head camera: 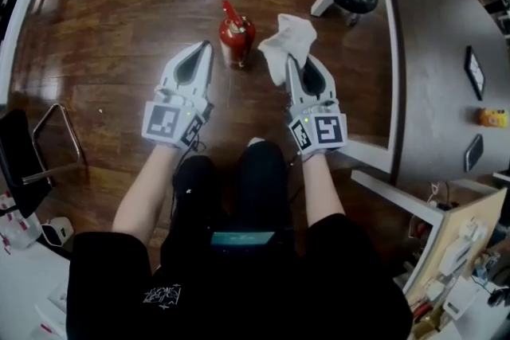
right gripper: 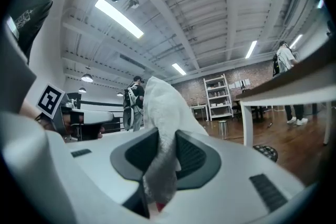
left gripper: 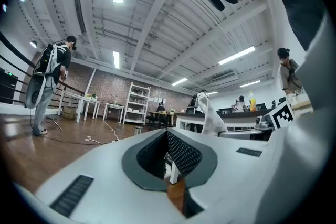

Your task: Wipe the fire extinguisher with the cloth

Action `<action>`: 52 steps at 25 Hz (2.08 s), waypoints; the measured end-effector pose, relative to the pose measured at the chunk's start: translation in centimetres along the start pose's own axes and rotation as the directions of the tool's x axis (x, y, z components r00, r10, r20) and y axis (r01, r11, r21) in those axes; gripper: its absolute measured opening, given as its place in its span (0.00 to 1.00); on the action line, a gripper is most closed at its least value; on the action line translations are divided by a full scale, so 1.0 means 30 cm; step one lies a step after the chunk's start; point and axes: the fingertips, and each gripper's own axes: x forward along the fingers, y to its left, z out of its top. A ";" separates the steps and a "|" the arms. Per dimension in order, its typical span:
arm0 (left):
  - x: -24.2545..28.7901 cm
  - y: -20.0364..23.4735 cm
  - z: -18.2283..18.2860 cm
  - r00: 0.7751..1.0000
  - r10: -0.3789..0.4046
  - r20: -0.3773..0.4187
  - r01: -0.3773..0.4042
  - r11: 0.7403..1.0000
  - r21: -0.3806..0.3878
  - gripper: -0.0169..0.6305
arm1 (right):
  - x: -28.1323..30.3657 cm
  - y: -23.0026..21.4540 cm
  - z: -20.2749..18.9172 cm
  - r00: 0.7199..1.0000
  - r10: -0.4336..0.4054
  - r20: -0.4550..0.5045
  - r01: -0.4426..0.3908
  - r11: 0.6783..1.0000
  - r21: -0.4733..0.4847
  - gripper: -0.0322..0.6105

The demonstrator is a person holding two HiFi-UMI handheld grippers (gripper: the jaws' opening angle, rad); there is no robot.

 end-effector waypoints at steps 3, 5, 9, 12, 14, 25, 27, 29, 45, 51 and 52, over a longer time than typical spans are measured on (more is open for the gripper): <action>0.046 0.055 -0.217 1.000 0.008 0.015 -0.008 1.000 0.028 0.03 | 0.072 -0.056 -0.221 1.000 0.021 0.015 -0.020 1.000 -0.013 0.23; 0.068 0.085 -0.341 1.000 0.007 0.022 -0.008 0.999 0.038 0.03 | 0.112 -0.087 -0.343 0.999 0.040 0.022 -0.040 0.999 -0.018 0.23; 0.068 0.136 -0.495 0.999 0.021 0.030 -0.022 0.999 0.031 0.03 | 0.150 -0.112 -0.491 0.996 0.083 0.034 -0.083 0.997 -0.006 0.23; 0.074 0.168 -0.550 0.999 0.031 0.036 -0.032 0.999 0.033 0.03 | 0.177 -0.127 -0.549 0.993 0.112 0.037 -0.112 0.994 0.002 0.23; 0.083 0.183 -0.574 0.999 0.033 0.031 -0.035 0.999 0.039 0.03 | 0.198 -0.137 -0.577 0.992 0.123 0.032 -0.123 0.992 -0.005 0.23; 0.122 0.215 -0.629 0.999 0.027 0.029 -0.027 0.999 0.028 0.03 | 0.389 -0.099 -0.674 0.981 0.195 -0.006 -0.195 0.981 -0.008 0.23; 0.127 0.209 -0.636 0.999 0.022 0.029 -0.023 0.999 0.027 0.03 | 0.425 -0.097 -0.711 0.982 0.187 -0.030 -0.187 0.982 -0.007 0.23; 0.132 0.208 -0.645 1.000 0.018 0.026 -0.019 0.999 0.028 0.03 | 0.451 -0.093 -0.763 0.983 0.172 -0.057 -0.173 0.985 -0.017 0.23; 0.096 0.198 -0.694 0.999 0.012 0.033 -0.012 1.000 -0.006 0.03 | 0.484 -0.121 -1.380 0.910 0.109 -0.401 -0.098 0.994 0.049 0.22; 0.061 0.189 -0.695 0.999 0.007 0.034 -0.007 1.000 -0.005 0.03 | 0.381 -0.140 -1.101 0.969 0.151 -0.197 -0.142 0.988 0.056 0.22; 0.056 0.187 -0.696 0.999 0.007 0.034 -0.007 1.000 -0.006 0.03 | 0.367 -0.155 -1.035 0.976 0.156 -0.155 -0.150 0.987 0.052 0.22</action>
